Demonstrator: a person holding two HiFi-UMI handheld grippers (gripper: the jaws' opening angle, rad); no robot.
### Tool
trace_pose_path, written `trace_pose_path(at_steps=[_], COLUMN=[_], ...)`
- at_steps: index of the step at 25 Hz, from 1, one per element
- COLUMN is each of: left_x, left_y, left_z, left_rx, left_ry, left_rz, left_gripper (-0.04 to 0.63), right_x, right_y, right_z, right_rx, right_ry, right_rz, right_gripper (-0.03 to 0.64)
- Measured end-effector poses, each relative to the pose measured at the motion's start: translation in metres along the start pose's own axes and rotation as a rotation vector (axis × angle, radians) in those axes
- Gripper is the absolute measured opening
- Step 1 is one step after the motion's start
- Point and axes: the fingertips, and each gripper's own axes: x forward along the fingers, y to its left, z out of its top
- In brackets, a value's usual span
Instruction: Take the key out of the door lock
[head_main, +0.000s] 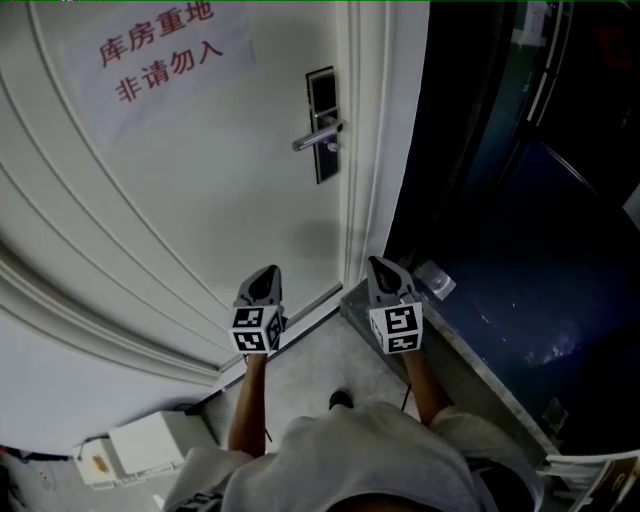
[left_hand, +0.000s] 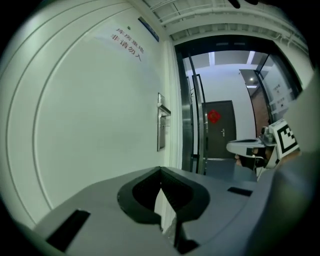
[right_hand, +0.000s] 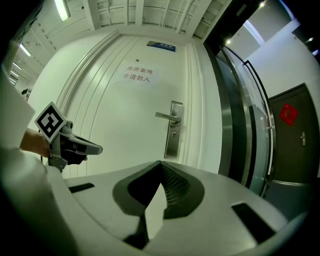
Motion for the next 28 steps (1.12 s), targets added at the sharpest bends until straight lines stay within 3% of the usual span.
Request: trace_pose_path(at_steps=[11, 28], left_x=[0.078, 0.091], left_y=[0.015, 0.033], left_z=[0.003, 0.004], left_rx=[-0.009, 0.003], left_ry=[0.018, 0.032], left_rz=[-0.007, 0.025], left_gripper=[0.018, 0.018], right_x=[0.063, 0.101], right_y=[-0.035, -0.043], right_z=[-0.018, -0.015], right_rx=[0.016, 0.024], right_ry=[0.022, 0.011], right_rz=[0.005, 0.029], right_gripper=[0.023, 0.023])
